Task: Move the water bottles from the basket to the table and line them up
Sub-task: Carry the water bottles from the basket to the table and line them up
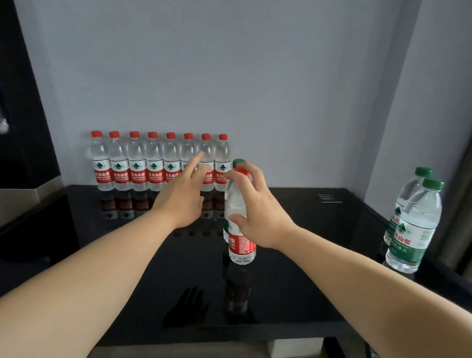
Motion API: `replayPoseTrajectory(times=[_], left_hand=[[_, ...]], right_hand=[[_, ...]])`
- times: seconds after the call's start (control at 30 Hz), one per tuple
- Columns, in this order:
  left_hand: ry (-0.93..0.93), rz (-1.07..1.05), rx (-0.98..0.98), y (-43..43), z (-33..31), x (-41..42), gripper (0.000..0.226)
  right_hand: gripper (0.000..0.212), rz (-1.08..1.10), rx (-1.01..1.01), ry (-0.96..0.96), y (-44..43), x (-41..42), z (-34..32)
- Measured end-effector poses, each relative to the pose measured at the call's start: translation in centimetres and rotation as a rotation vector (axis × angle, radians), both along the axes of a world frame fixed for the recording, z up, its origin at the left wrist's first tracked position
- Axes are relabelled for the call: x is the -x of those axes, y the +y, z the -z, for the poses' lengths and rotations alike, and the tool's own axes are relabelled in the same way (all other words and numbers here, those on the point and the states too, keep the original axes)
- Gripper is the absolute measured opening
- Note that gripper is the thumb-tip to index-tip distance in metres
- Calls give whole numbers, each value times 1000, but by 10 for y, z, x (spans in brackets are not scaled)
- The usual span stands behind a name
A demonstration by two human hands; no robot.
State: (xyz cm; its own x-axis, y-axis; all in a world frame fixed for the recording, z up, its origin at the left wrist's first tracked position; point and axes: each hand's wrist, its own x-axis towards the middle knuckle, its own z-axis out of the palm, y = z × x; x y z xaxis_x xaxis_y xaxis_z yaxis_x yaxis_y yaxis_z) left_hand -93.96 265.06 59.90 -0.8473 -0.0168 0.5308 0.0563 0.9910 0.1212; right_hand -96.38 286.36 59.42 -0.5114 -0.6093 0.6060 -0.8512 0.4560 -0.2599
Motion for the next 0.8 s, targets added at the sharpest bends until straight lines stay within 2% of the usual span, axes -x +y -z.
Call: replayPoseTrajectory(times=[0.37,0.63,0.8], left_hand=[[-41,-234,-95,-79,14,-51,75],[12,-173,-73,-96,17,-50,77],[83,-129,-83,-88,18,-44,74]], right_hand=[[94,-79,21,-17,-109,-6,8],[89,-89,39,-46,-126,4,13],[92,-38,-21,8,-117,9,10]])
